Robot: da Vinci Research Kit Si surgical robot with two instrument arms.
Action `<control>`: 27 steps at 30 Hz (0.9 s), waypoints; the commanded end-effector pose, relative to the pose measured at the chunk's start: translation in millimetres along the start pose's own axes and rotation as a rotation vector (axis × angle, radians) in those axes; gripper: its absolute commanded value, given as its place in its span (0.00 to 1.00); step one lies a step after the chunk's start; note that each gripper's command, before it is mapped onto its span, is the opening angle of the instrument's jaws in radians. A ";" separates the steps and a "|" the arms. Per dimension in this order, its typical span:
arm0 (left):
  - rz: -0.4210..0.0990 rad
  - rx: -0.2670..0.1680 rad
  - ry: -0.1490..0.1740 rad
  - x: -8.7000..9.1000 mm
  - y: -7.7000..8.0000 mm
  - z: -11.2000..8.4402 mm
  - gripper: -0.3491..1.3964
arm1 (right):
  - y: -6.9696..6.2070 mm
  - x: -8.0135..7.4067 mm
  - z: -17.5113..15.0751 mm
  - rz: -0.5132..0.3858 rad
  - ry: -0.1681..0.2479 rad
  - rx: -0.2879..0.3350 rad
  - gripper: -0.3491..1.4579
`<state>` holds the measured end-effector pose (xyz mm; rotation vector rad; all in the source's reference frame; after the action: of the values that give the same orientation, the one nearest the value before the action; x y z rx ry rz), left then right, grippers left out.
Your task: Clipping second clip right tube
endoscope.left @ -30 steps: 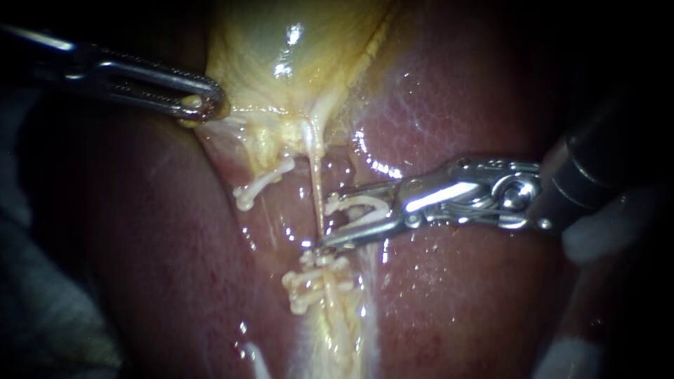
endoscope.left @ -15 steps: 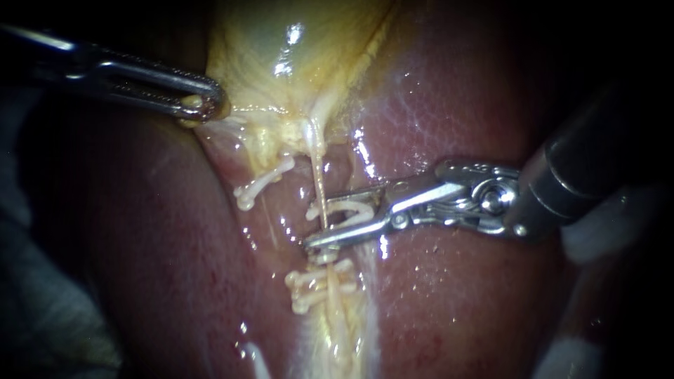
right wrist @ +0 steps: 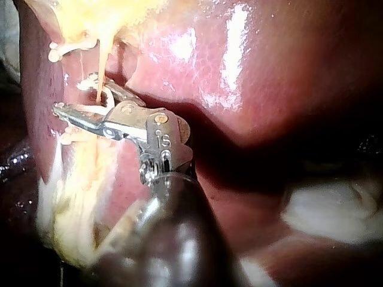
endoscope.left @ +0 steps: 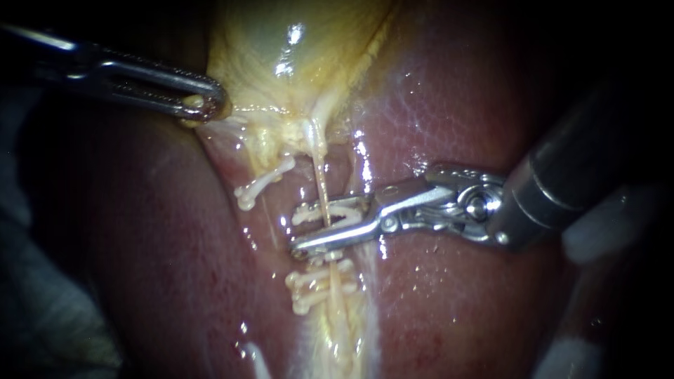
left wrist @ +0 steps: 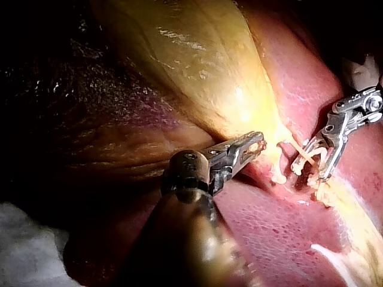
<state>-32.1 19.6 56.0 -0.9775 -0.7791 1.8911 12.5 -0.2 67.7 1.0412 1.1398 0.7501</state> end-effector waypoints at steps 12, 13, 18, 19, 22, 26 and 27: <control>0.000 0.000 0.000 0.0 0.0 0.0 0.00 | -2.8 0.9 -0.1 0.042 0.019 0.108 0.44; 0.000 0.000 0.000 0.0 0.0 0.0 0.00 | -2.9 0.9 -0.1 0.047 0.015 0.112 0.44; 0.000 0.000 0.000 0.0 0.0 0.0 0.00 | -3.1 0.9 -0.3 0.046 0.007 0.122 0.41; 0.000 0.000 0.000 0.0 0.0 0.0 0.00 | -3.2 0.9 -0.4 0.046 0.006 0.123 0.39; 0.000 0.000 0.000 0.0 0.0 0.0 0.00 | -3.3 1.1 -0.8 0.048 0.006 0.125 0.35; 0.000 0.000 0.000 0.0 0.0 0.0 0.00 | -3.4 1.2 -1.1 0.049 0.005 0.127 0.29; 0.000 0.000 0.000 0.0 0.0 0.0 0.00 | -3.4 1.2 -1.1 0.049 0.005 0.127 0.27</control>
<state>-32.1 19.5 56.0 -0.9773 -0.7790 1.8911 11.6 -0.1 64.0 1.1783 1.1817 0.7262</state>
